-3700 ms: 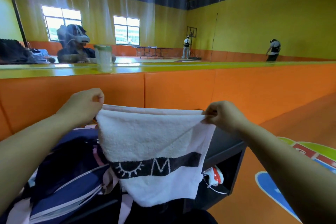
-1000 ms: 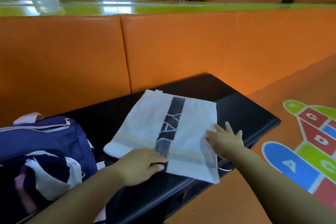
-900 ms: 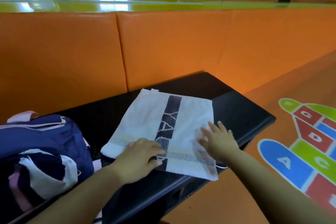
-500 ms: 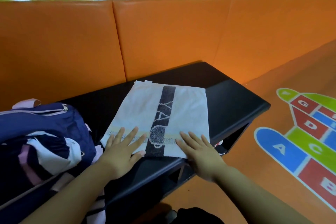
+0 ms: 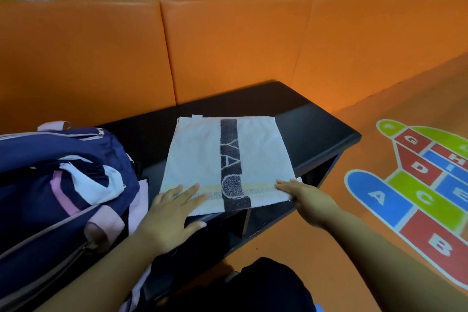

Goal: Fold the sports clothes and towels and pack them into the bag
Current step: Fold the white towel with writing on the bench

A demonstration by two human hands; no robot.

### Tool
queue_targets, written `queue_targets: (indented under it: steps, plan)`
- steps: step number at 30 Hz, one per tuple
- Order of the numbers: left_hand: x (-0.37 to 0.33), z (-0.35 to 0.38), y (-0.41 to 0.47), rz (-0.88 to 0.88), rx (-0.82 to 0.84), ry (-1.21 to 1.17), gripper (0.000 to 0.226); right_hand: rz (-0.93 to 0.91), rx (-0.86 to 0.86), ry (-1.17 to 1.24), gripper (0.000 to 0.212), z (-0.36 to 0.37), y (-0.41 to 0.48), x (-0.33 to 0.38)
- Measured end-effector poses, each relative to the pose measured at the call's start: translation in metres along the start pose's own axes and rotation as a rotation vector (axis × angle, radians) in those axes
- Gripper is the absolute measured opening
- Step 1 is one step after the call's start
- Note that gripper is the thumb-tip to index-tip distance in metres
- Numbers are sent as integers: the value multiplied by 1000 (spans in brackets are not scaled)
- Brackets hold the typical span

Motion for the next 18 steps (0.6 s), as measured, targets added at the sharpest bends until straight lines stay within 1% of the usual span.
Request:
queue_targets:
  steps: [1,2,4,5,7,8,12,14,16,18]
  plan:
    - [1,0,-3,2,-22,-21,81,16,15,40,59,-1,-4,-3]
    - [0,-4,-5,13,-81,-53,68,29,22,87,56,-3,-9,-6]
    - [3,-16,-12,-5,-249,-128,40,47,2,190,46,-12,-17,-12]
    - [5,-24,-16,-46,-296,-159,34,53,-16,236,41,-18,-21,-14]
    - [11,-33,-21,-109,-306,-263,28,61,-56,306,31,-29,-27,-20]
    - [14,-38,-22,-120,-336,-330,23,65,-87,347,27,-34,-30,-23]
    - [22,-65,-21,-183,-584,-659,14,87,-304,644,11,-56,-34,-33]
    - [22,-78,-13,-183,-665,-768,8,112,-405,812,3,-67,-31,-35]
    - [22,-88,-1,-192,-707,-817,6,142,-467,888,6,-75,-21,-34]
    - [28,-93,14,-216,-735,-798,10,171,-483,888,11,-79,-4,-33]
Point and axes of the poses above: each hand's wrist, its own y-axis towards the middle knuckle, its own z-axis out of the palm, x = y × z, the point moved 5 cm from there along y, towards the middle knuckle, and after that the axes turned 11 degrees about z, right-handed, at the moved point
